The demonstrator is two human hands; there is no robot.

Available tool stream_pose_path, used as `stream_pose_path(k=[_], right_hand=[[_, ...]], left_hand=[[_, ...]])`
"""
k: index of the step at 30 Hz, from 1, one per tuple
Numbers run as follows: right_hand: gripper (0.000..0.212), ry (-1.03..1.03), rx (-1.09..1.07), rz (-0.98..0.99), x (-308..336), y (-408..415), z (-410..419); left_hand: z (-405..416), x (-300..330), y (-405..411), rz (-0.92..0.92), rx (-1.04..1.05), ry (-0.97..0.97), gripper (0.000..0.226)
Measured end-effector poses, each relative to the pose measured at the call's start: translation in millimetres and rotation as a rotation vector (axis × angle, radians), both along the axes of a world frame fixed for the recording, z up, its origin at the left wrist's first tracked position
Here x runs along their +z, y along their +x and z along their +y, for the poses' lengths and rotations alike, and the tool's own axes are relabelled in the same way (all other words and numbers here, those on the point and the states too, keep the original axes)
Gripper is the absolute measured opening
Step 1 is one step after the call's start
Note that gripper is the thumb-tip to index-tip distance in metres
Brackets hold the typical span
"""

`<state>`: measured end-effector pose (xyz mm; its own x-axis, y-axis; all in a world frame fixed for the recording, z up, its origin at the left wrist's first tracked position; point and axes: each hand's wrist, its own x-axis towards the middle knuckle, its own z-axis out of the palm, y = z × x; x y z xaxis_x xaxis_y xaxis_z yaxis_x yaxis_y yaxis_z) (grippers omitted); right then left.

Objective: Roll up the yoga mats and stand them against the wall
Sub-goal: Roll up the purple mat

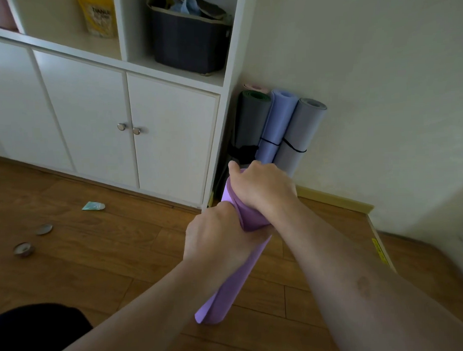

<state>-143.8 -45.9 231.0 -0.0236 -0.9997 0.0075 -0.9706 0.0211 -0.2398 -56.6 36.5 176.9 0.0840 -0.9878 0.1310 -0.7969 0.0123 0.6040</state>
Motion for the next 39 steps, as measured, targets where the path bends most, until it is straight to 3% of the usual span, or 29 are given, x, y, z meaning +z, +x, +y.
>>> stream_pose_path(k=[6,9,12,14,17,19,23,27,30,34,39], right_hand=[[0.083,0.279,0.071,-0.317,21,-21,2],[0.118,0.39,0.081,-0.198,19,-31,6],[0.132,0.447,0.065,-0.121,21,-42,5],[0.124,0.395,0.058,-0.164,22,-53,7],[0.074,0.174,0.033,-0.243,13,-77,14],[0.06,0.062,0.014,-0.317,8,-93,23],[0.065,0.022,-0.04,-0.467,1,-130,38],[0.084,0.065,-0.241,-0.74,-17,-169,48],[0.076,0.17,-0.413,-1.002,-34,-210,58],[0.041,0.239,-0.477,-1.205,-64,-286,77],[0.023,0.245,-0.66,-1.176,-137,-383,111]], left_hand=[[-8,-4,10,0.082,-0.063,-0.032,0.055],[-9,-6,3,0.061,-0.118,-0.067,0.058],[-6,-10,0,0.022,-0.208,-0.101,0.052],[-4,-13,2,0.041,-0.292,-0.083,0.048],[-1,-14,-2,0.137,-0.411,0.005,0.041],[-2,-14,-11,0.154,-0.421,-0.016,0.047],[-9,-18,-38,-0.092,-0.392,-0.266,0.093],[-6,-23,-103,-0.167,-0.439,-0.197,0.144],[-10,-34,-155,-0.089,-0.448,-0.222,0.141],[-18,-50,-226,-0.27,-0.57,-0.206,0.138],[-19,-108,-308,-0.277,-0.78,-0.01,0.12]])
